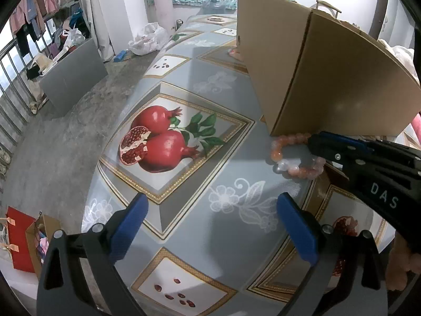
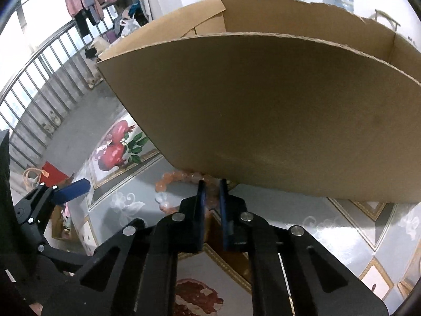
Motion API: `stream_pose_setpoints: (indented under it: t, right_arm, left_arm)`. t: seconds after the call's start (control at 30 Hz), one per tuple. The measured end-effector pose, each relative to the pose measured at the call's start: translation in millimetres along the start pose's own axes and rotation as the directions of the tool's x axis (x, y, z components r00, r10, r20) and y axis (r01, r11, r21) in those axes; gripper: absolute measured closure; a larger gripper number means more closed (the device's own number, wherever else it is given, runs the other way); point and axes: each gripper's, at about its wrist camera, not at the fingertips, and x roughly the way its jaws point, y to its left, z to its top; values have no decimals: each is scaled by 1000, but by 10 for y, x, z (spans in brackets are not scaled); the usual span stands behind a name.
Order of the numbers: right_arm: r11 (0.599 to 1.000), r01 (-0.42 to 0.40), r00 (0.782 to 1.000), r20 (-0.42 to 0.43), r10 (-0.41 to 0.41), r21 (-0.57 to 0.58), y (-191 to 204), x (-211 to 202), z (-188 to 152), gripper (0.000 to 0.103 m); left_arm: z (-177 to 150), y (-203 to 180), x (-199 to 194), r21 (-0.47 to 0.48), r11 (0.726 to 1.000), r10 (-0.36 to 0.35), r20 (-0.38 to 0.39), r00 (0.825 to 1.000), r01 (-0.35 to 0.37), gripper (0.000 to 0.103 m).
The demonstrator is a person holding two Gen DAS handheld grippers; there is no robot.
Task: Organize jewelry
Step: 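Lower the right gripper onto the pink bead bracelet and close it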
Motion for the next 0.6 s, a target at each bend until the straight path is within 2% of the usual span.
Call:
stream_pose_setpoints:
  t: [0.3,0.4,0.5,0.6]
  right_arm:
    - [1000,23,1000,-8,-23,8,-187,-170,-116,96]
    - [999,29,999,-15,-28,24,-335,-245,-190,96]
    - [998,51,999,-21,-50,32,-500,-354,-306,96]
    - [997,67,998,-24,-66,46,-640,-475,-424,96]
  left_arm:
    - [-9,-7,-20,6,1000,4,7,1000,-4,7]
    - [-40,2,-139,11,999,-42,73,996,41,7]
    - [-54,-25,-310,36,987,-158,158,975,154,7]
    - [-55,-118,-415,81,953,-302,195,933,292,16]
